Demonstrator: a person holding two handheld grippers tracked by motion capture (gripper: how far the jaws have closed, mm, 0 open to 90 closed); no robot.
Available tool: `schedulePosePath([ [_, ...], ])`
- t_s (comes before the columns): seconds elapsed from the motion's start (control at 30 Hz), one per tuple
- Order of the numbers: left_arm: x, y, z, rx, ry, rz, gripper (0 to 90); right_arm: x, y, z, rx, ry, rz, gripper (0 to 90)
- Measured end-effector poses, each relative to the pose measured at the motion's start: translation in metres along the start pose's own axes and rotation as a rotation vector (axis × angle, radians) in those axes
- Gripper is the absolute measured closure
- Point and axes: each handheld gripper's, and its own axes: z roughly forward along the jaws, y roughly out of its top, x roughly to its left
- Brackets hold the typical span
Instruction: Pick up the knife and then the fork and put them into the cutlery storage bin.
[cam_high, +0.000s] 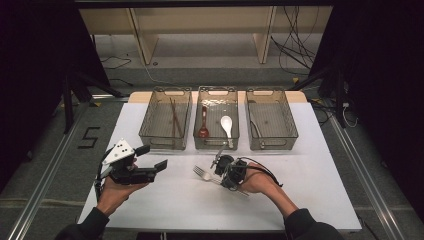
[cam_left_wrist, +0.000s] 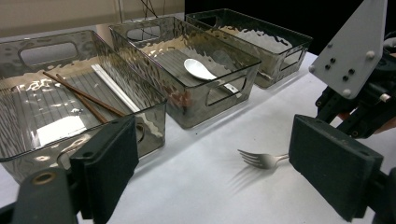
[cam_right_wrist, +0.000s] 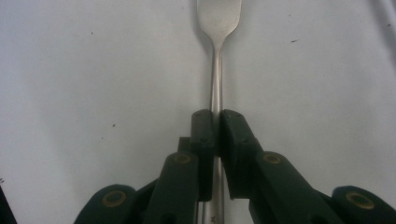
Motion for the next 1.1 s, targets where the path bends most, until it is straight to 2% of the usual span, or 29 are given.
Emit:
schedulePosePath([
  [0.63, 0.0, 0.0, 0.0, -0.002, 0.0, 0.0, 15.4, -0.017, -0.012, -0.026, -0.116, 0.01, 0.1, 84.4],
  [0.77, 0.0, 0.0, 0.0, 0.0, 0.0, 0.0, 15.4, -0.024, -0.015, -0.034, -0.168, 0.033, 0.139, 84.4],
  [1.1, 0.0, 0.0, 0.0, 0.003, -0.001, 0.004, 15.4, -0.041, -0.029, -0.061, -0.273, 0.015, 0.213, 84.4],
])
